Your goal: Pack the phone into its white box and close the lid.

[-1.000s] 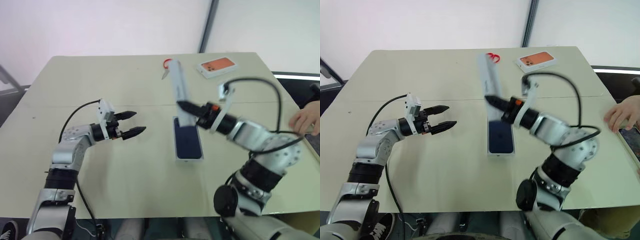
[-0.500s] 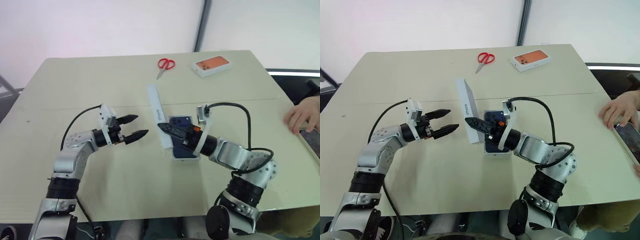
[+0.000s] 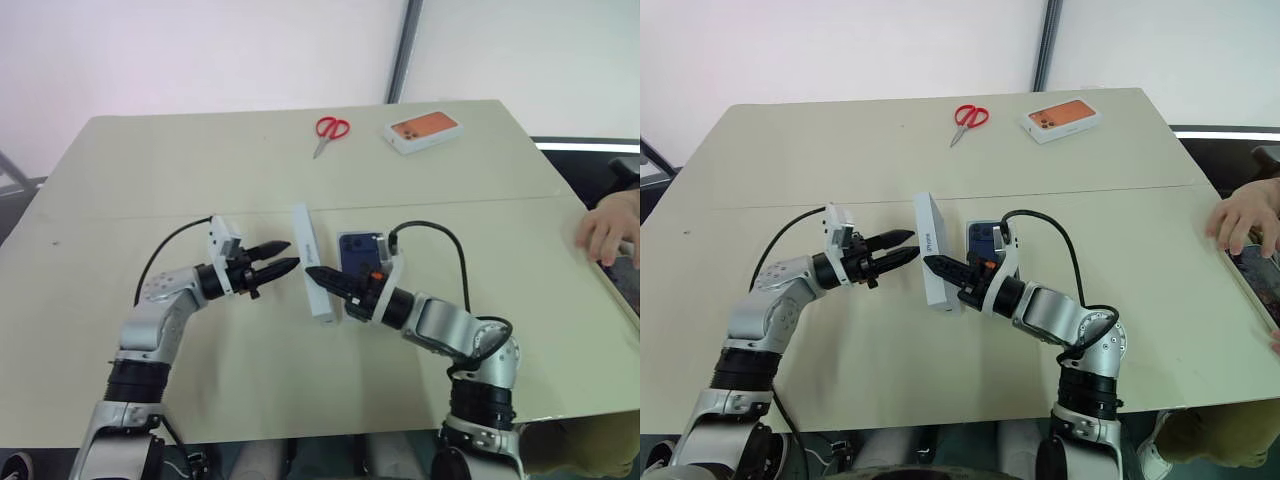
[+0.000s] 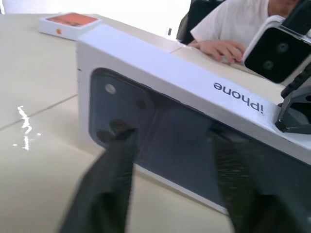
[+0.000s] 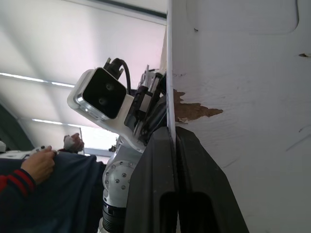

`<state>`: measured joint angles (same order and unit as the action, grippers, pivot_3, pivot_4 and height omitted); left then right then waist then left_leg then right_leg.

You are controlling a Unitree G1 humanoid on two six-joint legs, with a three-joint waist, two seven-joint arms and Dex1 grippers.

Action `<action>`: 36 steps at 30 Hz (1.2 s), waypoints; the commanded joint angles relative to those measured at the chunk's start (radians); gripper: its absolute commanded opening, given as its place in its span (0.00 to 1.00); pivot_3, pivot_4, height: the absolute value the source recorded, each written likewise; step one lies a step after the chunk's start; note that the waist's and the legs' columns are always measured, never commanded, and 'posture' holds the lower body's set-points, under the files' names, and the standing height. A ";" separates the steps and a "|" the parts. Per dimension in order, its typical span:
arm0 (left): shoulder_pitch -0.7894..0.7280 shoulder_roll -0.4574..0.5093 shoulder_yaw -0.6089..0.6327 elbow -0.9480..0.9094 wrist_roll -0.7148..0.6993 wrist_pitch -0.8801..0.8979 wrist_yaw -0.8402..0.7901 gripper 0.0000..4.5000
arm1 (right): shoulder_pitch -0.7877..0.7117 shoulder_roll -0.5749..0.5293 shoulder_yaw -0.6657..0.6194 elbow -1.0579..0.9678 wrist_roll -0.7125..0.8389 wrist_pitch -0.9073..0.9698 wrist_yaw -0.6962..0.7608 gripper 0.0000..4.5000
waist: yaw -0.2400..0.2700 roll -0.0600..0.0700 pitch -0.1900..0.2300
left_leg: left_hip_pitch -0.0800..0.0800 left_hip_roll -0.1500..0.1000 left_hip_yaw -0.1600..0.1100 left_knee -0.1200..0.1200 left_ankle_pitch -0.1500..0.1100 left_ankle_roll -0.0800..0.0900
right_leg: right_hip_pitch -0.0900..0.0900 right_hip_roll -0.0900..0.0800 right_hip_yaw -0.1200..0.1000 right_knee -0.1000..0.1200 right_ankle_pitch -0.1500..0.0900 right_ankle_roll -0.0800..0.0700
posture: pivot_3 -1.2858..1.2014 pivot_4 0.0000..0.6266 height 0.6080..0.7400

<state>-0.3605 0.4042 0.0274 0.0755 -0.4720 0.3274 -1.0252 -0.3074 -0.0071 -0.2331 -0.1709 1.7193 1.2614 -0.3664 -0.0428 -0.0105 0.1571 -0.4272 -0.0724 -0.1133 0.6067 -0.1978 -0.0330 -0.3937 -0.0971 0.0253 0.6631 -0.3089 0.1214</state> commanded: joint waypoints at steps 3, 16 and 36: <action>-0.006 0.002 0.008 -0.039 -0.024 -0.001 -0.003 0.00 | 0.018 -0.068 0.109 -0.020 0.110 -0.097 -0.021 0.00 | -0.001 0.000 0.000 | 0.000 0.000 0.000 0.000 0.000 0.000 | 0.000 0.000 0.000 0.000 0.000 0.000 | 0.52 0.24 1.00; 0.013 -0.105 -0.110 -0.021 0.056 -0.061 0.046 0.00 | -0.025 -0.328 0.063 -0.032 -0.057 -0.264 0.131 0.97 | 0.004 0.000 0.000 | 0.000 0.000 0.001 0.002 -0.001 0.001 | 0.002 0.000 0.000 0.000 0.000 0.001 | 0.52 0.24 1.00; -0.113 -0.274 -0.158 0.150 0.101 -0.140 0.097 0.00 | 0.048 -0.708 0.107 -0.073 -0.972 -0.646 0.649 0.08 | 0.026 0.000 0.001 | 0.000 -0.001 0.002 0.006 -0.003 0.005 | 0.004 0.000 0.000 -0.001 -0.001 0.003 | 0.52 0.24 1.00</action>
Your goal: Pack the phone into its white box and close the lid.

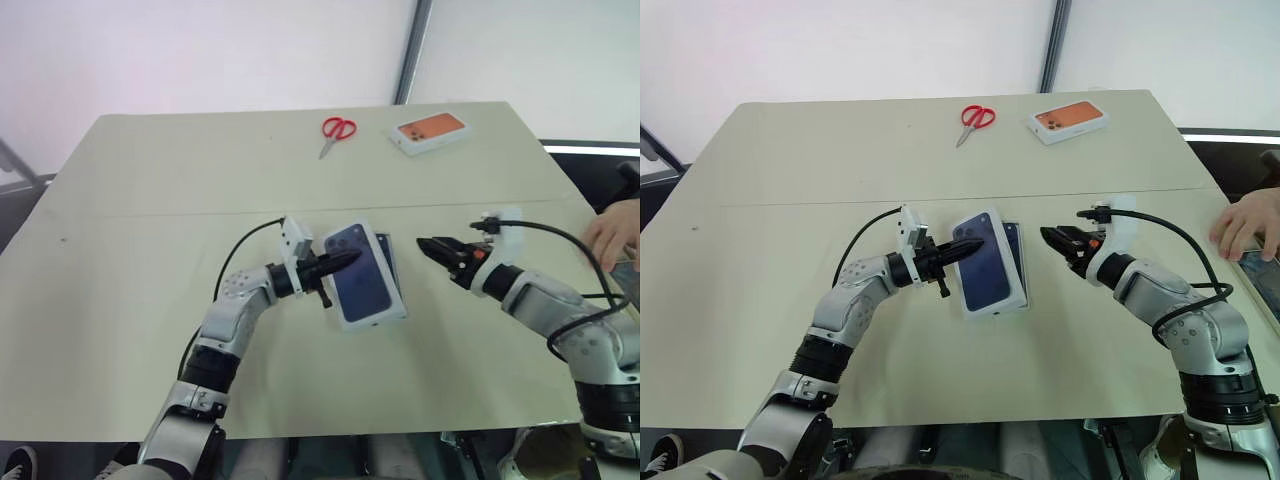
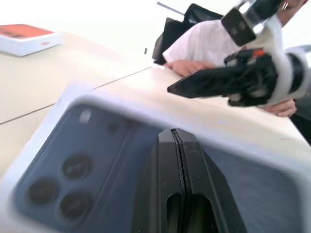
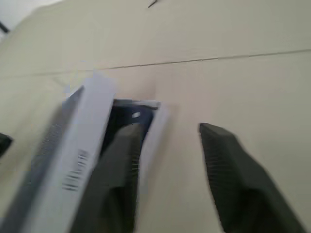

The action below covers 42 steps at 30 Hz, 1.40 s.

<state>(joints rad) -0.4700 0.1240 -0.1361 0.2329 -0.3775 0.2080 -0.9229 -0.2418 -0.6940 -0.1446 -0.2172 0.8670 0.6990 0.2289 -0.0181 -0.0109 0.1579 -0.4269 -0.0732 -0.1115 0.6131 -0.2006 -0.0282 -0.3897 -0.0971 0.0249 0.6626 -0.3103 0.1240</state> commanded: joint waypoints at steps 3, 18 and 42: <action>0.011 0.039 0.016 -0.024 0.002 -0.013 -0.017 0.00 | 0.006 -0.048 0.100 -0.054 -0.269 -0.166 0.131 0.01 | 0.004 0.000 0.000 | 0.000 0.000 0.000 0.000 0.000 0.000 | 0.000 0.000 0.000 0.000 0.000 0.000 | 0.52 0.24 1.00; 0.141 0.251 0.022 -0.167 -0.026 0.111 -0.088 0.00 | 0.025 -0.006 0.218 -0.084 -0.479 -0.243 0.328 0.01 | 0.003 0.000 0.000 | 0.001 0.000 -0.001 -0.001 0.000 0.000 | 0.000 0.000 0.000 -0.001 0.000 0.000 | 0.52 0.24 1.00; 0.019 0.043 -0.013 0.025 0.046 -0.010 0.004 0.00 | 0.100 0.018 0.145 -0.097 -0.528 -0.208 0.385 0.01 | 0.008 0.000 0.000 | 0.000 -0.001 -0.001 0.000 0.000 0.000 | 0.002 -0.001 0.000 -0.001 0.000 0.000 | 0.52 0.24 1.00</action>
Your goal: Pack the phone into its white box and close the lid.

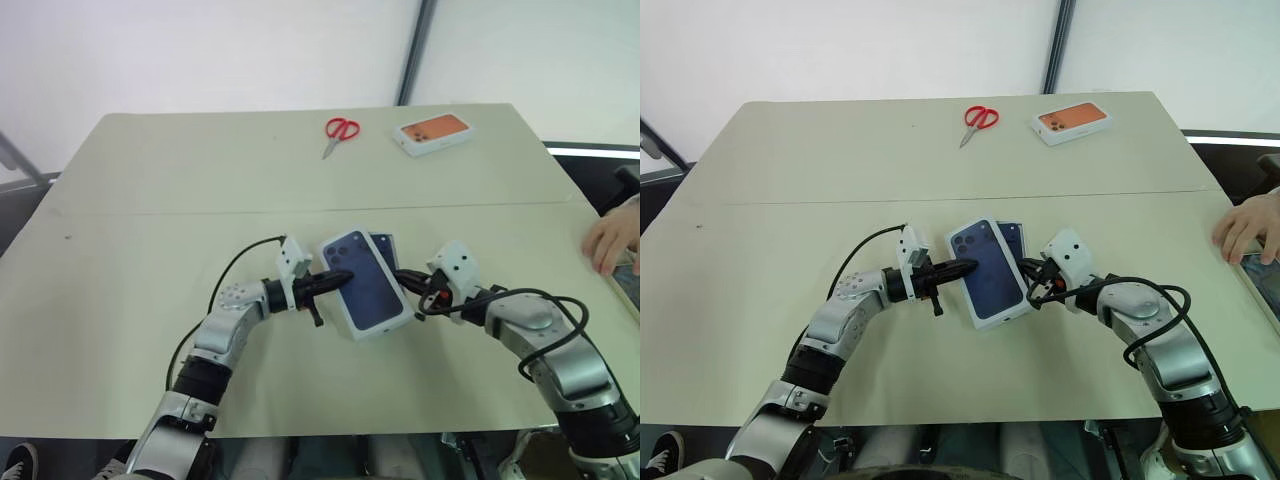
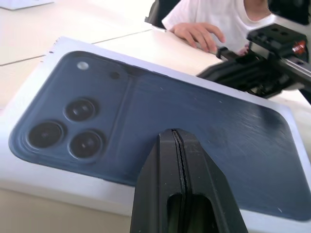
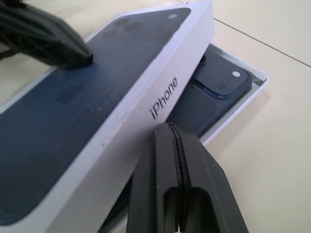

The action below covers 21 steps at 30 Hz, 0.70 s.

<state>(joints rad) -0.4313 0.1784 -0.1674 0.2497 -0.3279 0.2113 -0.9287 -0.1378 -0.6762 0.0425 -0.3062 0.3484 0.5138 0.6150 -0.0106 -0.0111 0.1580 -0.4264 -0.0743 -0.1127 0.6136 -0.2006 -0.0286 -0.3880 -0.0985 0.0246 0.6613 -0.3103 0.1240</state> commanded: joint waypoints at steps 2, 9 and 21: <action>-0.016 -0.006 0.013 -0.003 -0.009 0.001 -0.001 0.00 | -0.005 0.004 -0.049 -0.010 -0.010 -0.016 -0.002 0.01 | 0.000 0.000 0.000 | 0.000 0.000 0.000 0.000 0.000 0.000 | 0.000 0.000 0.000 0.000 0.000 0.000 | 0.52 0.24 1.00; 0.066 0.097 0.039 -0.158 -0.056 0.098 -0.037 0.00 | -0.008 0.017 -0.045 -0.024 -0.014 -0.011 0.001 0.01 | -0.004 0.000 0.000 | 0.000 0.000 0.000 0.000 0.000 0.000 | -0.001 0.000 0.000 0.000 0.000 0.000 | 0.52 0.24 1.00; 0.119 0.115 -0.032 -0.130 0.000 0.129 -0.005 0.00 | -0.040 0.023 -0.035 0.001 -0.038 -0.018 0.015 0.01 | 0.002 0.000 0.000 | 0.000 0.000 0.000 0.000 0.000 0.000 | 0.000 0.000 0.000 0.000 0.000 0.000 | 0.52 0.24 1.00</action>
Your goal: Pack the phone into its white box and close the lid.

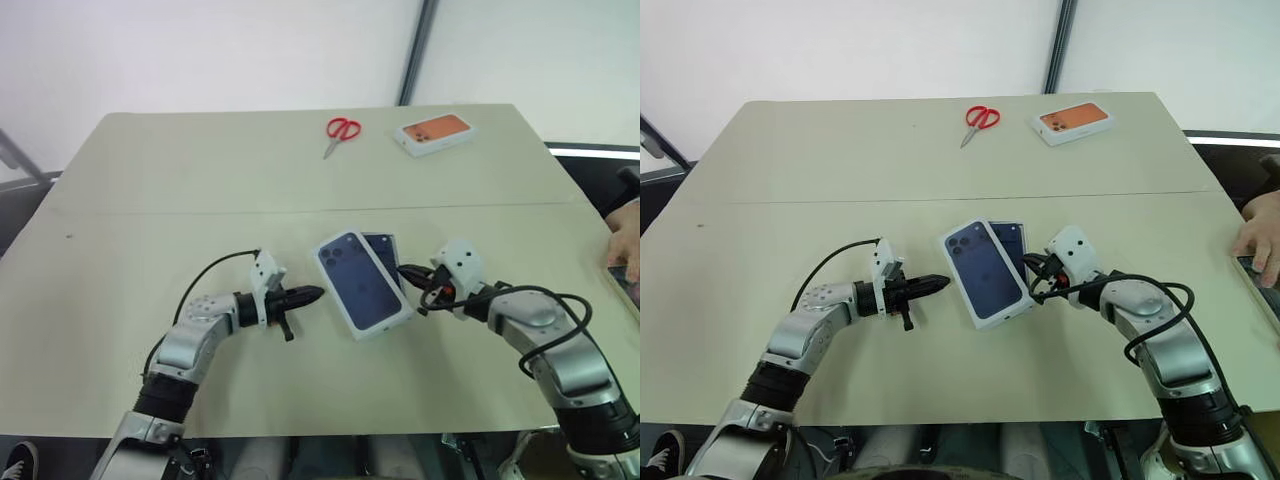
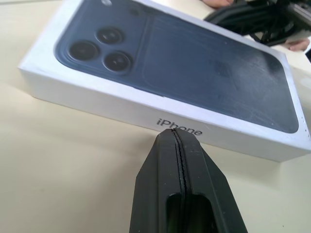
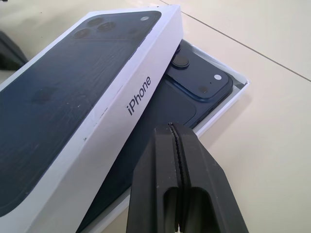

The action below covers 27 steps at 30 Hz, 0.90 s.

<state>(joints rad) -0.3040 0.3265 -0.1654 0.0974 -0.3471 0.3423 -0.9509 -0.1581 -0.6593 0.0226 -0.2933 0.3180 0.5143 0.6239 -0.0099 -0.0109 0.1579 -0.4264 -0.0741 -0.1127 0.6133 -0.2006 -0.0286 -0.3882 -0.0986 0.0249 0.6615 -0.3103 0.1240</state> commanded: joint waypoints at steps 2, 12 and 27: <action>-0.024 -0.065 -0.043 0.057 0.035 -0.020 0.031 0.00 | -0.021 0.006 -0.014 -0.010 -0.010 -0.017 0.008 0.01 | 0.004 0.000 0.000 | 0.000 0.000 0.000 0.000 0.000 0.000 | 0.001 0.000 0.000 0.000 0.000 0.000 | 0.52 0.24 1.00; -0.118 -0.150 -0.022 0.156 0.058 -0.065 0.059 0.00 | -0.017 0.007 -0.016 -0.019 -0.037 -0.012 0.013 0.01 | 0.021 0.000 0.000 | 0.001 0.000 0.000 0.002 0.000 0.000 | 0.001 0.000 0.000 0.000 0.000 0.000 | 0.52 0.24 1.00; -0.221 -0.228 -0.020 0.285 0.101 -0.136 0.088 0.00 | -0.011 -0.001 -0.033 0.038 -0.129 -0.045 0.000 0.01 | 0.022 0.000 0.000 | 0.000 -0.001 0.001 0.001 0.000 0.000 | 0.001 0.000 0.000 0.001 0.000 0.000 | 0.52 0.24 1.00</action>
<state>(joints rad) -0.5065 0.1165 -0.1746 0.3841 -0.2508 0.2290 -0.8617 -0.1657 -0.6589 0.0083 -0.2327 0.1864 0.4916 0.6219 0.0118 -0.0109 0.1578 -0.4261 -0.0748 -0.1122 0.6148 -0.2006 -0.0287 -0.3874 -0.0986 0.0247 0.6620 -0.3103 0.1241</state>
